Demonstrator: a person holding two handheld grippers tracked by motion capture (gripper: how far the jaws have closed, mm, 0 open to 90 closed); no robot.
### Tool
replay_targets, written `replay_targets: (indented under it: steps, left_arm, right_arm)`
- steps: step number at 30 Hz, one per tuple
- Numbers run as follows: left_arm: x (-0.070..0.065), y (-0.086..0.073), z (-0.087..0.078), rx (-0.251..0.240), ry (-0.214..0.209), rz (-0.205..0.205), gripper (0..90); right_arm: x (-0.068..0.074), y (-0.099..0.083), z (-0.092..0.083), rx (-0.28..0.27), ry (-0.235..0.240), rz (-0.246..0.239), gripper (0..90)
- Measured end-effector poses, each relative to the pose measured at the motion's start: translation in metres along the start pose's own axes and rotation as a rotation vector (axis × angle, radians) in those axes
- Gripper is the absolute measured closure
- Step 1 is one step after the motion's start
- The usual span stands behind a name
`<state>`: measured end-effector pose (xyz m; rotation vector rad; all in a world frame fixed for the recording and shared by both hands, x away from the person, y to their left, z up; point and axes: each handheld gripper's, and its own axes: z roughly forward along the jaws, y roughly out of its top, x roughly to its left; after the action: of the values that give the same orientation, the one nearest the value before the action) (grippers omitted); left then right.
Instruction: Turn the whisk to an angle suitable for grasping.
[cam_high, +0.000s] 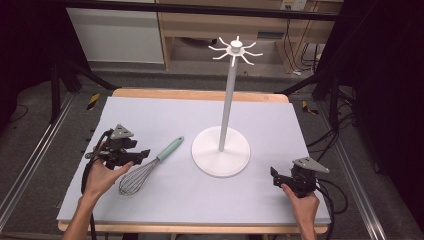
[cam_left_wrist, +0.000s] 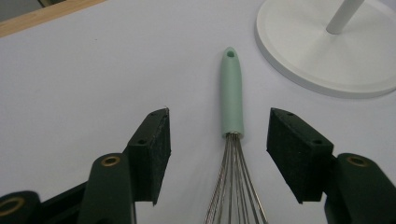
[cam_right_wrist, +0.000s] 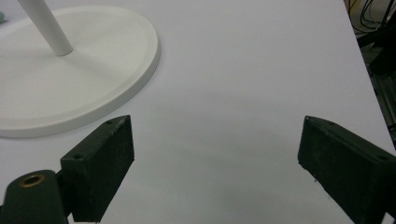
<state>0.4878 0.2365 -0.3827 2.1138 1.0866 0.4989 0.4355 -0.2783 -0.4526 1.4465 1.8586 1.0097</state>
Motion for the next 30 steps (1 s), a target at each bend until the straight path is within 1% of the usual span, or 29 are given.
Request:
replay_targets:
  steps: [4, 5, 6, 7, 10, 11, 14, 15, 19, 20, 21, 24, 25, 27, 29, 30]
  left_arm:
    - [-0.005, 0.006, 0.006, 0.021, -0.011, 0.019, 39.1]
    - [-0.007, 0.009, 0.009, 0.032, -0.010, 0.031, 39.0]
    - [-0.007, 0.009, 0.009, 0.032, -0.010, 0.031, 39.0]
    - [-0.008, 0.012, 0.011, 0.048, -0.013, 0.044, 39.0]
    - [-0.011, 0.015, 0.014, 0.055, -0.014, 0.046, 39.0]
    - [-0.013, 0.019, 0.016, 0.066, -0.019, 0.058, 39.1]
    - [-0.015, 0.022, 0.019, 0.072, -0.020, 0.064, 39.3]
    - [-0.015, 0.024, 0.020, 0.088, -0.020, 0.074, 39.5]
    - [-0.017, 0.026, 0.027, 0.117, -0.022, 0.087, 41.2]
    - [-0.017, 0.026, 0.027, 0.117, -0.022, 0.087, 41.2]
    - [-0.018, 0.026, 0.031, 0.130, -0.022, 0.090, 41.5]
    - [-0.019, 0.027, 0.035, 0.142, -0.018, 0.093, 41.8]
    - [-0.019, 0.028, 0.037, 0.148, -0.017, 0.094, 42.2]
    - [-0.021, 0.029, 0.042, 0.155, -0.019, 0.093, 42.4]
    - [-0.023, 0.030, 0.048, 0.172, -0.019, 0.101, 43.0]
    - [-0.023, 0.030, 0.048, 0.172, -0.019, 0.101, 43.0]
  right_arm:
    - [0.000, -0.001, 0.001, 0.009, -0.003, -0.020, 11.2]
    - [0.001, 0.000, 0.002, 0.013, -0.003, -0.020, 11.1]
    - [0.001, 0.000, 0.002, 0.013, -0.003, -0.020, 11.1]
    - [0.001, 0.000, 0.002, 0.014, -0.003, -0.020, 11.2]
    - [0.001, 0.000, 0.002, 0.016, -0.002, -0.020, 11.2]
    - [0.000, 0.000, 0.001, 0.017, -0.003, -0.020, 11.2]
    - [0.000, 0.000, 0.001, 0.016, -0.004, -0.023, 11.2]
    - [0.000, 0.000, 0.001, 0.015, -0.003, -0.016, 11.2]
    - [-0.001, 0.000, 0.002, 0.015, 0.001, -0.010, 11.2]
    - [-0.001, 0.000, 0.002, 0.015, 0.001, -0.010, 11.2]
    - [0.000, 0.001, 0.002, 0.017, 0.002, -0.009, 11.2]
    - [0.000, 0.001, 0.002, 0.021, 0.001, -0.009, 11.2]
    - [-0.001, 0.001, 0.002, 0.021, 0.002, -0.016, 11.2]
    - [-0.001, 0.000, 0.002, 0.020, 0.001, -0.015, 11.2]
    - [-0.001, 0.000, 0.002, 0.020, 0.003, -0.018, 11.2]
    - [-0.001, 0.000, 0.002, 0.020, 0.003, -0.018, 11.2]
